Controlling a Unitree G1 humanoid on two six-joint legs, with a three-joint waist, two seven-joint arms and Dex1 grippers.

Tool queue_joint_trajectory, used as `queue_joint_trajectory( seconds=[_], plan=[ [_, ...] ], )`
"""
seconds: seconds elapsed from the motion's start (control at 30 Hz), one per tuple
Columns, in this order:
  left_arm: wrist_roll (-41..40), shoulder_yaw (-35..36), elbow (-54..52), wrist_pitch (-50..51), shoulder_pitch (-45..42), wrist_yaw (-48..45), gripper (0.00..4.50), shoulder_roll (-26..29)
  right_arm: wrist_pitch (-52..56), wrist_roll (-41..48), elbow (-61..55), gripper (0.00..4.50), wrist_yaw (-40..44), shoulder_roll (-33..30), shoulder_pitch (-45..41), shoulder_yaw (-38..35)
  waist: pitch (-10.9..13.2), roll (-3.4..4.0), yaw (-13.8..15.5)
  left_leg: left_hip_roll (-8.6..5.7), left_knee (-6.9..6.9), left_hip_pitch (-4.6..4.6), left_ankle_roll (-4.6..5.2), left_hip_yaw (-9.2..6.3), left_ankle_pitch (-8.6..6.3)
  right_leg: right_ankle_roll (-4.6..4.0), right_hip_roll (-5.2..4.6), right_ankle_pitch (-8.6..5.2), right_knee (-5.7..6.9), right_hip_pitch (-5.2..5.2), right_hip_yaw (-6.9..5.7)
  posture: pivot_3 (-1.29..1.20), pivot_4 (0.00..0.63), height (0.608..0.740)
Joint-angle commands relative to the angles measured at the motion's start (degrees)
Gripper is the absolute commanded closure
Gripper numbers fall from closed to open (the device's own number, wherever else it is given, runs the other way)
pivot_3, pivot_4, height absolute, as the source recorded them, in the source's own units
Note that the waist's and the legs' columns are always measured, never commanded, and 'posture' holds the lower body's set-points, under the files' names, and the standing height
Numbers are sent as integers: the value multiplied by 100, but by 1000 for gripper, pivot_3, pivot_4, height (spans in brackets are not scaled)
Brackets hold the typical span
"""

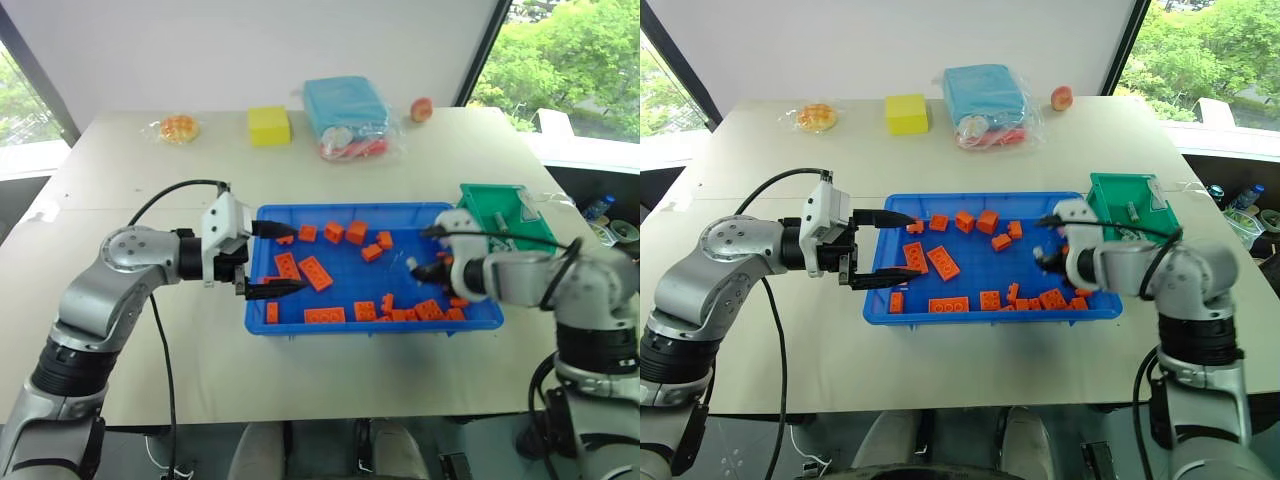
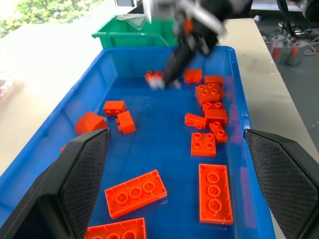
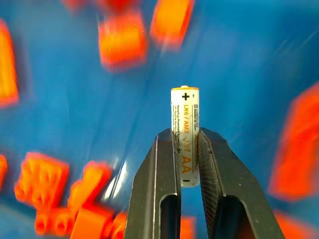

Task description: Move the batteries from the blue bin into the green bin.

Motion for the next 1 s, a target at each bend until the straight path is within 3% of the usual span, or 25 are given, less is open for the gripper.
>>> queue_joint_trajectory(
  seconds=[0.03, 0.23, 0.3, 0.33, 0.5, 0.67, 0.9, 1.0],
  plan=[
    [-43, 146, -7, -119, -17, -106, 0, 49, -476, -487, 301, 4498, 309, -489, -320, -500, -4, -7, 16, 0, 0, 0, 0, 0, 0, 0, 0, 0, -3, 2, -1, 0, 150, 704],
    [-117, 191, 141, -60, -107, -254, 0, 74, -1039, -1271, 640, 4498, 685, -870, 192, -535, -11, -19, 3, 0, -8, -1, 6, 8, -4, 2, -1, 2, -40, 13, -3, 0, 150, 704],
    [-200, 215, 177, 29, -177, -286, 0, 63, -1169, -1385, 701, 3370, 827, -771, 407, -572, -8, -14, 3, 1, -7, -1, 7, 10, -5, 2, -1, 2, -40, 14, -2, 0, 150, 704],
    [-222, 225, 192, 49, -195, -301, 0, 64, -1231, -1454, 718, 3055, 867, -738, 456, -577, -6, -10, 2, 1, -7, -1, 8, 9, -5, 3, -1, 3, -39, 14, -2, 0, 150, 704],
    [-331, 291, 134, 183, -217, -318, 0, 129, -3085, -2570, 880, 521, 1706, -1261, 1020, 20, -2, 1, -2, 1, -6, 1, 8, 9, -5, 4, 0, 3, -38, 13, -2, 0, 150, 704],
    [-404, 513, 8, 299, -8, -265, 0, 335, -5685, -3225, 1303, 521, 3829, -2180, 1933, -29, 1, 6, 4, 0, -7, 1, 9, 12, -6, 6, -1, 2, -46, 16, -1, 0, 150, 704],
    [-850, 1164, -69, 737, 274, -407, 0, 891, -7465, -2898, 1806, 521, 6593, -2841, 2896, -1018, 5, 11, -2, 6, -5, 12, 6, 13, -8, 6, 1, 2, -46, 24, -2, 0, 150, 704],
    [-966, 1446, -25, 836, 415, -462, 0, 1141, -7557, -2672, 1989, 521, 7515, -2946, 3225, -1271, 6, 12, 0, 10, -6, 15, 5, 18, -9, 6, 0, 1, -48, 25, -3, 0, 150, 704]
  ],
)
